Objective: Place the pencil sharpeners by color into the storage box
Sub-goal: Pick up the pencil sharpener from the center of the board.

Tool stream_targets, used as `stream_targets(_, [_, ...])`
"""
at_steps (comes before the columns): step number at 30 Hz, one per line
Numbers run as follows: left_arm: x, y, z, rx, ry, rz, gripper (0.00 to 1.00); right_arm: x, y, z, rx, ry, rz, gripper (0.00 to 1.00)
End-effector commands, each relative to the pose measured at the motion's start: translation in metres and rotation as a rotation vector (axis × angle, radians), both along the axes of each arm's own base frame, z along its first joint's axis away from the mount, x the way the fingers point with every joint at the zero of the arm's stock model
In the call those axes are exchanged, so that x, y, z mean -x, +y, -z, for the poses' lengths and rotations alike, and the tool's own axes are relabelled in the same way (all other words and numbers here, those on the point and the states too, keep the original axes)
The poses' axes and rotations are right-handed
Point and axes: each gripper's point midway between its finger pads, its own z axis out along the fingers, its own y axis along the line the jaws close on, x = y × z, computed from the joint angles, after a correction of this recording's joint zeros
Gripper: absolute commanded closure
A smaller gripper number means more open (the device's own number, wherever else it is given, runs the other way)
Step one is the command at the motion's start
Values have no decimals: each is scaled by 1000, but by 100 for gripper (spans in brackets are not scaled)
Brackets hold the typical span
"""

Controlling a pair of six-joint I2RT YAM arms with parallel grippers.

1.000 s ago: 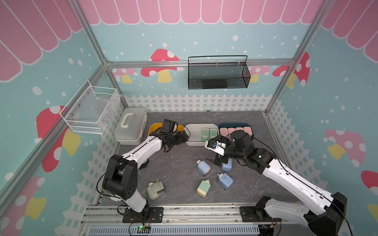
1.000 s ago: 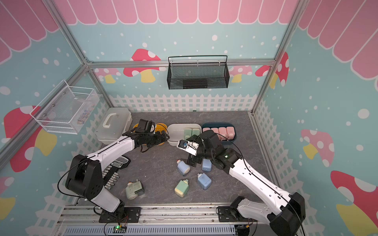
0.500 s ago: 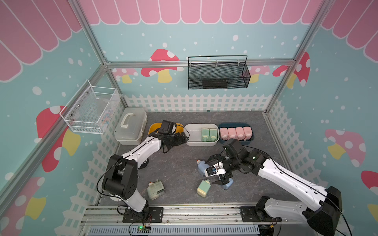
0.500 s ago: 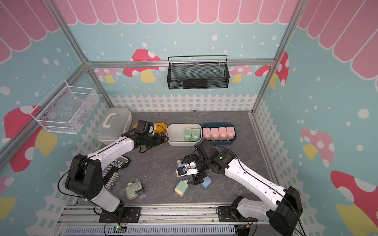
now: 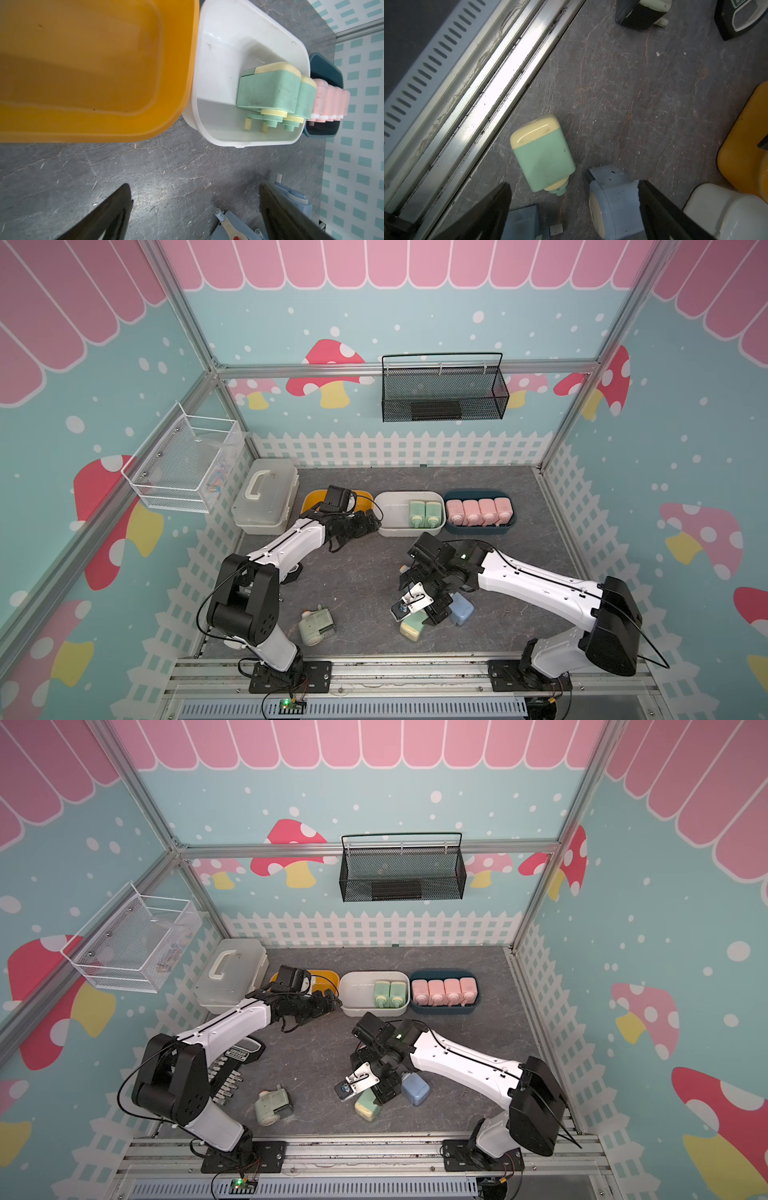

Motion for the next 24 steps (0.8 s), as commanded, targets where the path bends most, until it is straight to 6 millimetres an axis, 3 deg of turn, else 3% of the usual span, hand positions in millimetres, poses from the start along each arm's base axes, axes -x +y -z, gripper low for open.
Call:
stream_targets(1, [3,2,-2,0,-15,13,4,1,-14,16,154,-62,-57,7])
stream_targets(6, [4,5,6,-2,7,5,4,13,-6,18,178,-49,-121,8])
stream_targets(11, [5,6,7,-3,10,5,4,4,-14,39,320,-109,-153,7])
stream_targets(24, [6,13,10,-6,18,-4,4,19,-1,54,344,-51,-239,11])
